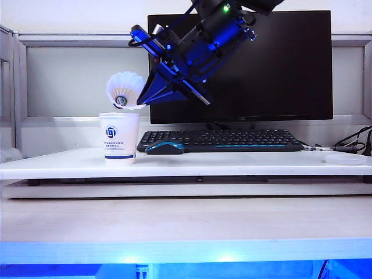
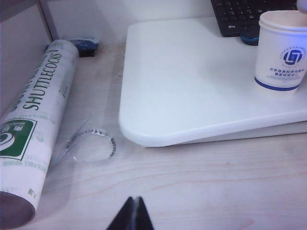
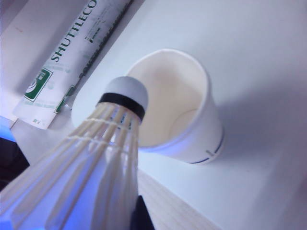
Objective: Pick up the badminton from the table and put it into the white paper cup.
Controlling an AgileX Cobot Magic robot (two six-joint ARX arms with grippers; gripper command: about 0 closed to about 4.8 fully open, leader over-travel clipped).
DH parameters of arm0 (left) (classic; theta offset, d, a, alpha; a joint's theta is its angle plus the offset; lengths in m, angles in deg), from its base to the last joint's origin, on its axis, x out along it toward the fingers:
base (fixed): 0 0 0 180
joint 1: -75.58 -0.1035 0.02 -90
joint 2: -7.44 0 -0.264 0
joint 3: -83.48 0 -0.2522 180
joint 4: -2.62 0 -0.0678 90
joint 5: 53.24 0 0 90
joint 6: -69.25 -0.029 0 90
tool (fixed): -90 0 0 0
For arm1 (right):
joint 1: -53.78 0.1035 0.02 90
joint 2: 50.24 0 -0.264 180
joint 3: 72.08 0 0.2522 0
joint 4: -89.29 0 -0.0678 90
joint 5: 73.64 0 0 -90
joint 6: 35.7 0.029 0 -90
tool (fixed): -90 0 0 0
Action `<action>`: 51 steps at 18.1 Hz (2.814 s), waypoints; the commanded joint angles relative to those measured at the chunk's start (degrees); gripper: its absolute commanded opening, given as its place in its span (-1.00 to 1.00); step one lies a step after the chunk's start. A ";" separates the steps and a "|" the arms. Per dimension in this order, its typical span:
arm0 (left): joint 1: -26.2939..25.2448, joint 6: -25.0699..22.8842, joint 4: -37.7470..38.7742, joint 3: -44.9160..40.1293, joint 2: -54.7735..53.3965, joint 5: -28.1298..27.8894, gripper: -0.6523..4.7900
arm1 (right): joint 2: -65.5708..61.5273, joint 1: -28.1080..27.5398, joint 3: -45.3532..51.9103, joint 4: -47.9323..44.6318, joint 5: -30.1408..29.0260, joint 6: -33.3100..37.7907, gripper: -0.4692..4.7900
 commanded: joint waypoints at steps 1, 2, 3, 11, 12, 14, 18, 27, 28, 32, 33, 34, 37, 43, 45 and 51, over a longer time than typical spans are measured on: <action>0.00 0.17 1.20 -0.20 -0.04 -0.20 -0.78 | 0.04 0.00 -0.31 -1.07 0.17 0.04 -0.86; 0.00 0.17 1.20 -0.20 -0.04 -0.20 -0.78 | 0.04 -0.07 -0.31 -1.11 0.31 0.04 -0.86; 0.00 0.17 1.20 -0.20 -0.04 -0.20 -0.78 | 0.04 -0.17 -0.31 -1.33 0.31 0.04 -0.86; 0.00 0.20 1.20 -0.20 -0.04 -0.20 -0.78 | 0.07 -0.68 -0.31 -4.52 -0.98 0.07 -0.22; 0.00 0.17 1.20 -0.20 -0.04 -0.20 -0.78 | 0.07 -0.68 -0.31 -5.79 -0.96 0.07 -0.17; 0.00 0.17 1.20 -0.20 -0.04 -0.20 -0.78 | 0.04 -0.68 -0.31 -6.43 -0.04 0.04 -0.17; 0.00 0.17 1.18 -0.20 -0.04 -0.13 -0.78 | 0.07 -1.46 -0.33 -8.20 0.09 0.04 -0.05; 0.02 0.15 0.98 -0.09 -0.04 2.56 -0.78 | 0.57 -2.60 -5.53 -8.44 1.42 -1.68 0.63; 0.02 0.15 0.92 -0.07 -0.04 3.80 -0.78 | 0.85 -2.80 -6.88 -7.08 2.32 -3.54 0.63; 0.00 0.22 0.66 0.02 -0.04 7.89 -0.78 | 2.36 -4.11 -11.78 -0.59 5.01 -6.95 0.77; 0.00 0.31 0.55 0.02 -0.04 8.94 -0.78 | 3.26 -4.81 -12.24 0.35 5.70 -6.95 0.77; 0.02 0.42 0.35 0.04 -0.04 11.28 -0.78 | 4.79 -5.73 -12.35 0.94 7.30 -6.95 0.77; 0.02 0.42 0.33 0.20 -0.04 15.89 -0.77 | 9.57 -7.89 -12.35 3.80 12.76 -9.64 0.77; 0.02 0.39 0.42 0.28 -0.04 18.95 -0.78 | 22.62 -14.45 -12.17 17.40 15.39 -11.39 0.77; 0.02 0.39 0.42 0.28 -0.04 18.97 -0.78 | 26.69 -16.61 -11.78 22.05 17.18 -12.41 0.67; -0.02 0.31 0.46 0.28 -0.04 18.69 -0.78 | 46.84 -24.57 7.96 21.46 18.53 -14.10 -0.51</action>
